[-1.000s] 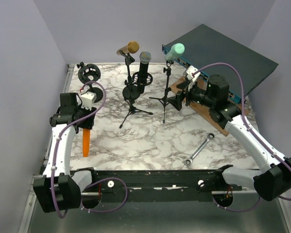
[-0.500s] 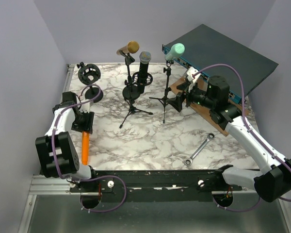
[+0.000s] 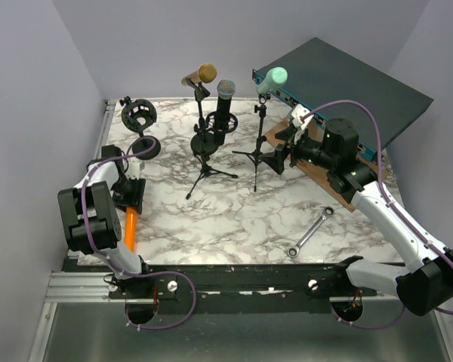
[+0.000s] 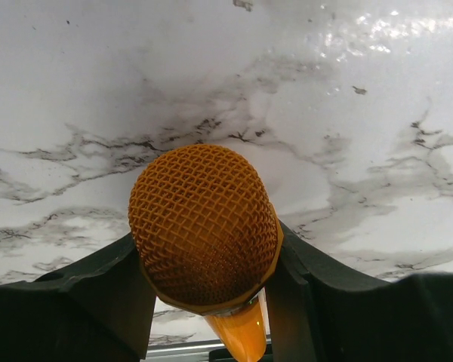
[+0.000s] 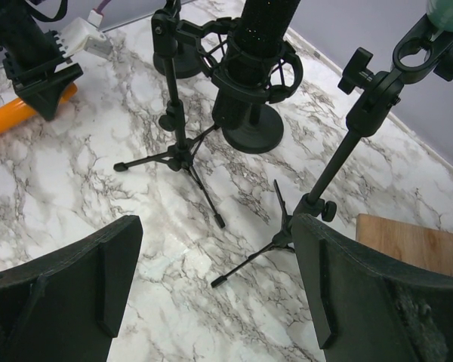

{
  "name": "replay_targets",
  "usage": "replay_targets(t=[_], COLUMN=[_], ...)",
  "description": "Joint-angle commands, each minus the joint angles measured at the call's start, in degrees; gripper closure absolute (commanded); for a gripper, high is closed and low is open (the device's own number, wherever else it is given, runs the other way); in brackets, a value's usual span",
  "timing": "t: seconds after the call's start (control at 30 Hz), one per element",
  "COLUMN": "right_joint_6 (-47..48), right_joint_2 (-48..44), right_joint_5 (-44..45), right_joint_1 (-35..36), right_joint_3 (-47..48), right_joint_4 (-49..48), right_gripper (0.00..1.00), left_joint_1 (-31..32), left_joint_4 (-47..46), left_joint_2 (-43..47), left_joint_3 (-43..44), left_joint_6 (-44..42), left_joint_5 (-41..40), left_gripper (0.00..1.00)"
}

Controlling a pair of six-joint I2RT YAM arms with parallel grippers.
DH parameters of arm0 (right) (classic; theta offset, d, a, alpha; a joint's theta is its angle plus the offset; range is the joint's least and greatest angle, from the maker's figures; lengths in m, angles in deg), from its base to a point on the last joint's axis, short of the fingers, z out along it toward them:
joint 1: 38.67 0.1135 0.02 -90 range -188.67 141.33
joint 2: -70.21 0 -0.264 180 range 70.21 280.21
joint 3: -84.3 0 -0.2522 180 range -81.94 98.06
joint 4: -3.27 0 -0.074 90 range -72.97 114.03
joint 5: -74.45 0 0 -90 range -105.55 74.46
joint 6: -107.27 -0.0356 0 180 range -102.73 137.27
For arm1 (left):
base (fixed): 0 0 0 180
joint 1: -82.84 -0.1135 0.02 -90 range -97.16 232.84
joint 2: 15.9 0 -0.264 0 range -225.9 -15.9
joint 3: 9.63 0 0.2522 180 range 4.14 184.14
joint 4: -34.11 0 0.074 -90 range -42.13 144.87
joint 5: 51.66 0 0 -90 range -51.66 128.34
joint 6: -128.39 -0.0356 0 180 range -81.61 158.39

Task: Remove the microphone from the stand

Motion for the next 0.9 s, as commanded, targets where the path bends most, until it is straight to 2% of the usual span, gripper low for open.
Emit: replay_targets(t=[0.0,0.57,0.73,0.87], right_joint_6=[0.84,1.64,1.52,1.62], right_joint_2=[-1.12,-1.79,-1.72,-1.88], right_joint_5=[-1.37,-1.46,-1.55,-1.39], right_joint_1=[0.32,0.39,0.35,0.34], right_joint_3=[-0.75,-0.92,-0.83,-0.90], right_joint_4=[-1.37,-1.28,-1.28,-1.28], right_gripper=[0.12,0.11,0.11,0.11], left_joint_1=[-0.49,-0.52,-0.56,-0.89], left_joint_4=[-0.03,2.33,2.85,3.00], left_joint_2=[-3.18,-4.61,-3.21,-0.80], left_joint_3=[2.34,5.05,5.13,4.17], left_joint_6=[0.17,-0.08,-0.44,-0.84], left_joint_5=[-3.72,-3.01,-1.78,-0.76], left_gripper=[0.67,0.42,0.28,0.22])
